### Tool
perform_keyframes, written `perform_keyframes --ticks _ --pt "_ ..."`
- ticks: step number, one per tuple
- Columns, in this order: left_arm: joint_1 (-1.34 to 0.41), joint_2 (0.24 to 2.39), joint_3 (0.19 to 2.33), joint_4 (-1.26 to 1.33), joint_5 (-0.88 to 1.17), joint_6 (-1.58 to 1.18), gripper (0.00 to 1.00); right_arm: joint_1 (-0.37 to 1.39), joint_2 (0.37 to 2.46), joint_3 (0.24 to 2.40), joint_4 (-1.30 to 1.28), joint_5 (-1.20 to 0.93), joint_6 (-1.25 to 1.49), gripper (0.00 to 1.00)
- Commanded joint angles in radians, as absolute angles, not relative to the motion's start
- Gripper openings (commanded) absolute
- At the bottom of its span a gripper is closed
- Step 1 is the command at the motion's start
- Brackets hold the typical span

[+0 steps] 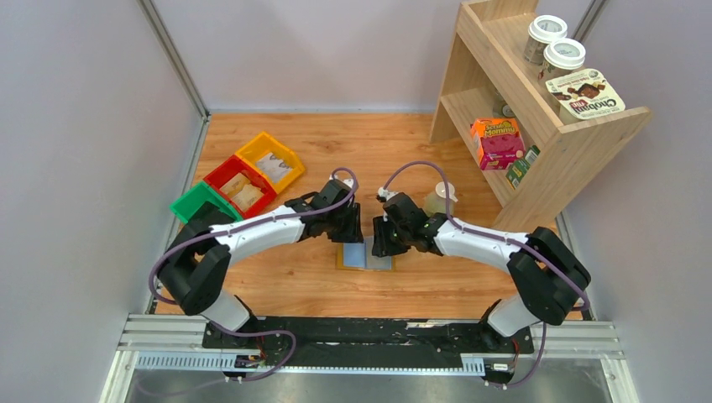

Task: Take the credit cards out of the card holder
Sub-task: Remove the credit card from the card holder.

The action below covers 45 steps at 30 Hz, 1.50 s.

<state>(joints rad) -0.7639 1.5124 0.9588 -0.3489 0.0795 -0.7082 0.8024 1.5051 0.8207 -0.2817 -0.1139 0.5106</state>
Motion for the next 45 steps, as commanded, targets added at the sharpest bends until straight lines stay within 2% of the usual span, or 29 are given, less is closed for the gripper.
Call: perform_keyframes --ticks 1,15,45 --pt "-0.769 1.571 0.927 -0.295 0.106 -0.742 0.38 0.762 1.513 0.836 -0.241 -0.124 0.549 0.36" --pt "-0.767 1.571 0.833 -0.36 0.003 -0.788 0.34 0.75 1.537 0.833 -0.281 -0.104 0.548 0.4" --pt "-0.736 1.517 0.68 -0.181 0.067 -0.899 0.3 0.75 1.557 0.882 -0.222 -0.245 0.554 0.42"
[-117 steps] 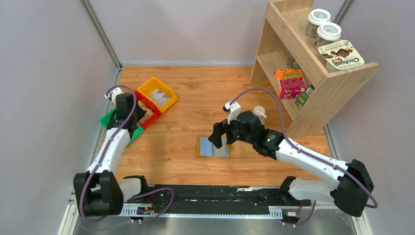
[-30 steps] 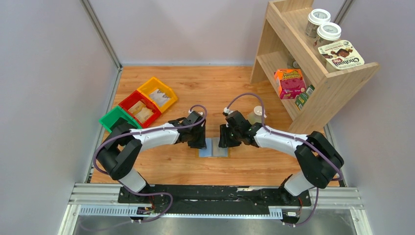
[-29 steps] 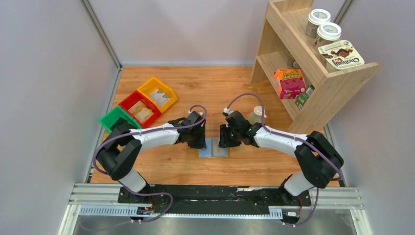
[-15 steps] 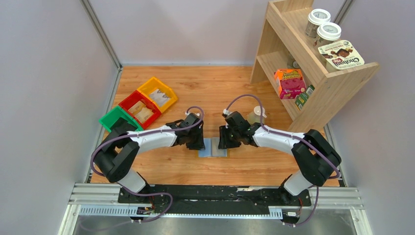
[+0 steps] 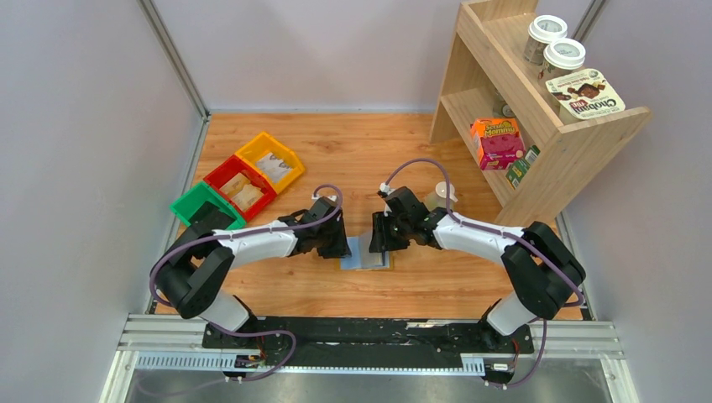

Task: Take the credit cards out of the card holder
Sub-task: Remove the credit card from the card holder.

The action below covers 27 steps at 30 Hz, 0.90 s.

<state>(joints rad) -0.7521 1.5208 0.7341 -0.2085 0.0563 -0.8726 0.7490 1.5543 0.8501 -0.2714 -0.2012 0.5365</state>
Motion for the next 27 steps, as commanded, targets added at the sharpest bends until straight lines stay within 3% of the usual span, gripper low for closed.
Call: perform_keyframes --ticks 1,14,21,27 --pt "-0.733 1.514 0.673 -0.176 0.071 -0.903 0.3 0.75 1.559 0.882 -0.222 -0.245 0.557 0.42" --pt "-0.727 1.489 0.647 -0.155 0.072 -0.911 0.3 0.75 1.554 0.887 -0.225 -0.256 0.56 0.42" --pt "-0.727 1.491 0.649 -0.156 0.074 -0.911 0.3 0.75 1.486 0.916 -0.262 -0.262 0.549 0.65" --pt "-0.727 1.491 0.649 -0.155 0.074 -0.911 0.3 0.752 1.434 0.916 -0.256 -0.241 0.542 0.66"
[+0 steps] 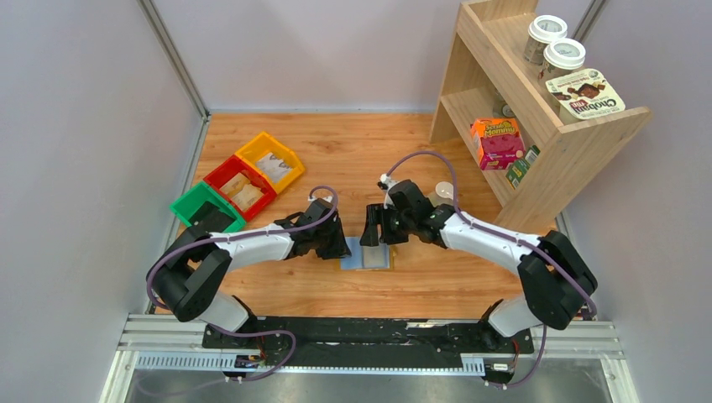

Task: Take the credit cards out of the card holder
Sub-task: Remove the credit card from the card holder.

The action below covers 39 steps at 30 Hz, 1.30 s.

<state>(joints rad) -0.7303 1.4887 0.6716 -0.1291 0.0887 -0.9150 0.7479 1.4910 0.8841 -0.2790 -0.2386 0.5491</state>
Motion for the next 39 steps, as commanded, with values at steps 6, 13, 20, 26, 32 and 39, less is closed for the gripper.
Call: perform_keyframes --ticks 6,13,20,26,32,39 --pt "-0.727 1.491 0.647 -0.153 0.077 -0.913 0.3 0.752 1.453 0.913 -0.261 -0.198 0.538 0.66" --pt "-0.727 1.491 0.644 -0.152 0.077 -0.914 0.3 0.752 1.54 0.905 -0.241 -0.193 0.543 0.66" --pt "-0.727 1.488 0.643 -0.155 0.075 -0.916 0.3 0.752 1.606 0.91 -0.225 -0.17 0.545 0.68" --pt "-0.727 1.486 0.643 -0.155 0.075 -0.916 0.3 0.752 1.612 0.908 -0.256 -0.121 0.548 0.69" --pt "-0.727 1.485 0.643 -0.155 0.075 -0.916 0.3 0.752 1.609 0.9 -0.259 -0.113 0.549 0.69" --pt "-0.729 1.486 0.644 -0.153 0.078 -0.914 0.3 0.752 1.615 0.899 -0.212 -0.182 0.551 0.67"
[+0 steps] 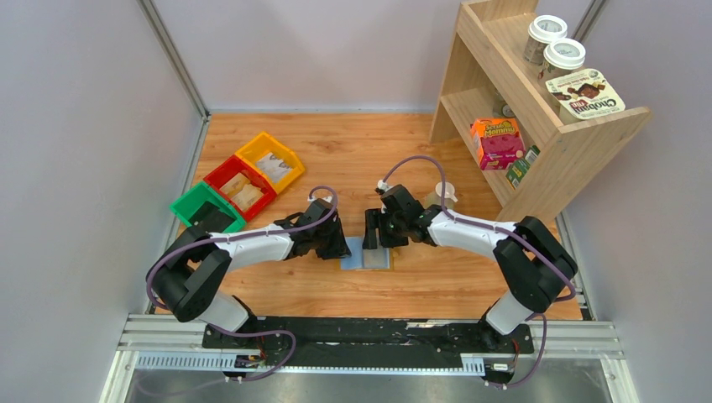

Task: Take the credit cards out of the card holder
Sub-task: Remove the credit card from the card holder.

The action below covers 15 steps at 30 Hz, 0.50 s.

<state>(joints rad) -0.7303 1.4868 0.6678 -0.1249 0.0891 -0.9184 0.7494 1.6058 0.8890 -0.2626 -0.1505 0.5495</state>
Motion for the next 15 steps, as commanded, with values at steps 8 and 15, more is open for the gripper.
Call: perform_keyframes --ticks 8,15 --pt "-0.727 1.499 0.646 -0.143 0.094 -0.911 0.3 0.752 1.594 0.894 -0.157 -0.293 0.548 0.63" --pt "-0.729 1.494 0.644 -0.144 0.087 -0.914 0.3 0.752 1.58 0.9 -0.212 -0.19 0.552 0.64"
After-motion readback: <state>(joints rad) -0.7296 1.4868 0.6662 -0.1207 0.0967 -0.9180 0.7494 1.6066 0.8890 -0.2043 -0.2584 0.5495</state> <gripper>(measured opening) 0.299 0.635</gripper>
